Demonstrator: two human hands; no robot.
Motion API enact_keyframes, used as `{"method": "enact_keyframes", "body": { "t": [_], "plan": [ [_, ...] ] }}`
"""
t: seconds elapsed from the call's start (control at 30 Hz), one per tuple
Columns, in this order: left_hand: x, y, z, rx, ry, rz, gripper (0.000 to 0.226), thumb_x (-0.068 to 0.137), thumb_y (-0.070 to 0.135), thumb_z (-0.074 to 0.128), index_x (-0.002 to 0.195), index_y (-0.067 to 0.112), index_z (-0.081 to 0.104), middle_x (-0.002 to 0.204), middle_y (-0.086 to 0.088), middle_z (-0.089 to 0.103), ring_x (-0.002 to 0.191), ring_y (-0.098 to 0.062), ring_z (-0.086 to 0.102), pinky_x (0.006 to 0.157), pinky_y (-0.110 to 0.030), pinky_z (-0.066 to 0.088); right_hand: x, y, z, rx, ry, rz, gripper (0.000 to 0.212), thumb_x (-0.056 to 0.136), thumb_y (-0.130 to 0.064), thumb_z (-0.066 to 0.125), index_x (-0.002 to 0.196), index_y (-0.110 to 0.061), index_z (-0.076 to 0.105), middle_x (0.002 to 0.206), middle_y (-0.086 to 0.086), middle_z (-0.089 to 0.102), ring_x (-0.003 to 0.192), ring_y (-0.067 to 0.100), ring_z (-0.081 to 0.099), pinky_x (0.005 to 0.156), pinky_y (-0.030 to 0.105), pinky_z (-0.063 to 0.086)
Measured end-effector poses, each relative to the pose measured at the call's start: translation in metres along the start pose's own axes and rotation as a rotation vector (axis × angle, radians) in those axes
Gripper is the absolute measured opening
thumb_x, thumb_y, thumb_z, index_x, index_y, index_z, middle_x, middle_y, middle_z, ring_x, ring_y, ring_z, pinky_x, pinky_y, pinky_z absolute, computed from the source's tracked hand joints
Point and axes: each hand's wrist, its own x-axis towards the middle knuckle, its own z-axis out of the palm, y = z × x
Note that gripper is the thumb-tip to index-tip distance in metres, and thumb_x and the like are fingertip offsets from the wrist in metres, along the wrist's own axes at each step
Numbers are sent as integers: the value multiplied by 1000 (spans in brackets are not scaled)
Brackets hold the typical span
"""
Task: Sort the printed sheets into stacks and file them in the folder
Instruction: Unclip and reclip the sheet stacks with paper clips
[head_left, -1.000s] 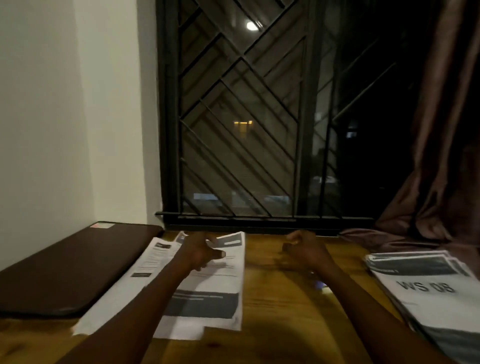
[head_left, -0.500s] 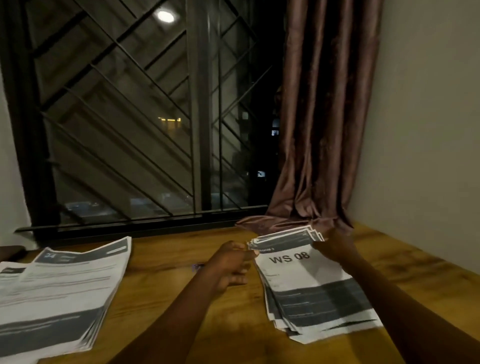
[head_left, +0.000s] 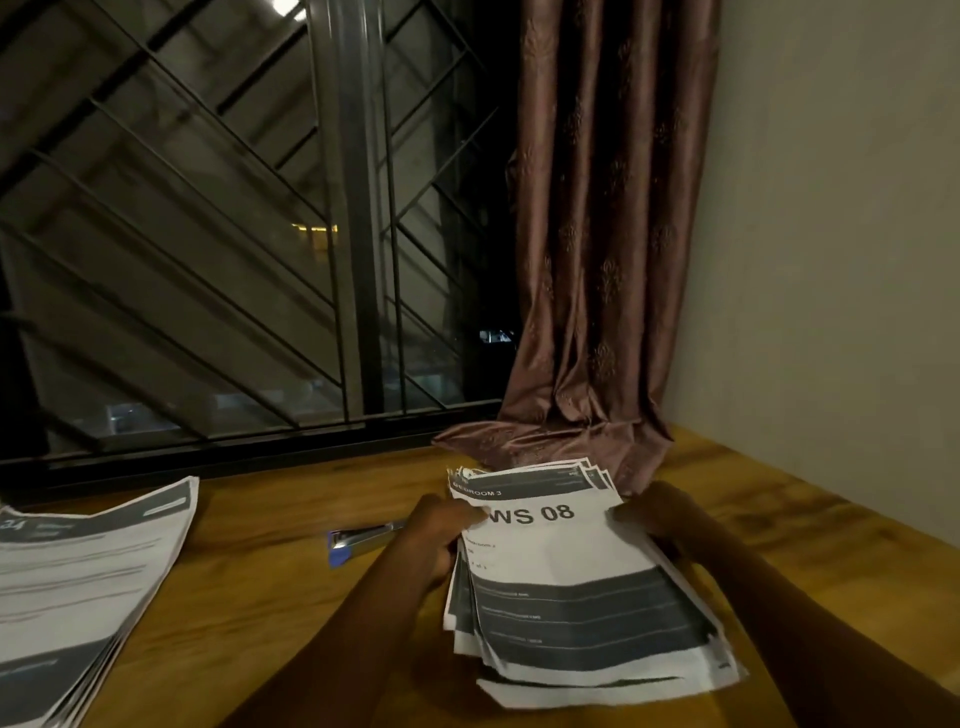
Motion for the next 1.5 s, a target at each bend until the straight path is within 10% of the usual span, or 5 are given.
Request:
{"method": "enact_keyframes", "body": {
  "t": [0.3, 0.43, 0.53, 0.87, 1.5],
  "plan": [
    [-1, 6, -1, -48, 3, 150, 33, 90, -11, 52, 119, 3, 59, 112, -20, 68, 95, -38, 67, 80, -48, 55, -6, -1, 6, 598, 18, -91, 65, 60, -64, 77, 106, -20, 64, 112, 7, 69, 97, 26, 67, 95, 47, 50],
    [-17, 32, -18, -122, -27, 289, 28, 90, -1, 58, 115, 10, 61, 102, -14, 72, 89, -33, 70, 75, -46, 58, -21, -20, -3, 1129, -438, -108, 35, 87, -25, 65, 119, -11, 60, 118, 15, 67, 105, 34, 65, 96, 50, 49],
    [-37, 53, -42, -56, -20, 412, 27, 88, 15, 68, 114, 10, 66, 105, -12, 73, 93, -33, 70, 87, -52, 55, -25, -57, 8, 1245, -506, -239, 83, 56, -30, 90, 128, -7, 55, 125, 16, 62, 117, 37, 57, 104, 55, 40],
    [-135, 129, -154, -49, 317, 821, 17, 81, 23, 74, 94, 28, 65, 102, 4, 73, 92, -16, 71, 82, -38, 57, -99, -229, 18, 1144, 9, -699, 25, 93, -15, 59, 117, -19, 60, 112, 2, 67, 99, 17, 65, 87, 33, 54],
    [-168, 115, -229, -18, 266, 771, 19, 88, 19, 65, 107, 20, 61, 90, 1, 76, 76, -15, 74, 55, -26, 57, -134, -271, 51, 1035, -69, -701, 20, 89, -17, 63, 88, -34, 53, 88, -14, 62, 79, 8, 63, 61, 20, 51]
  ]
}}
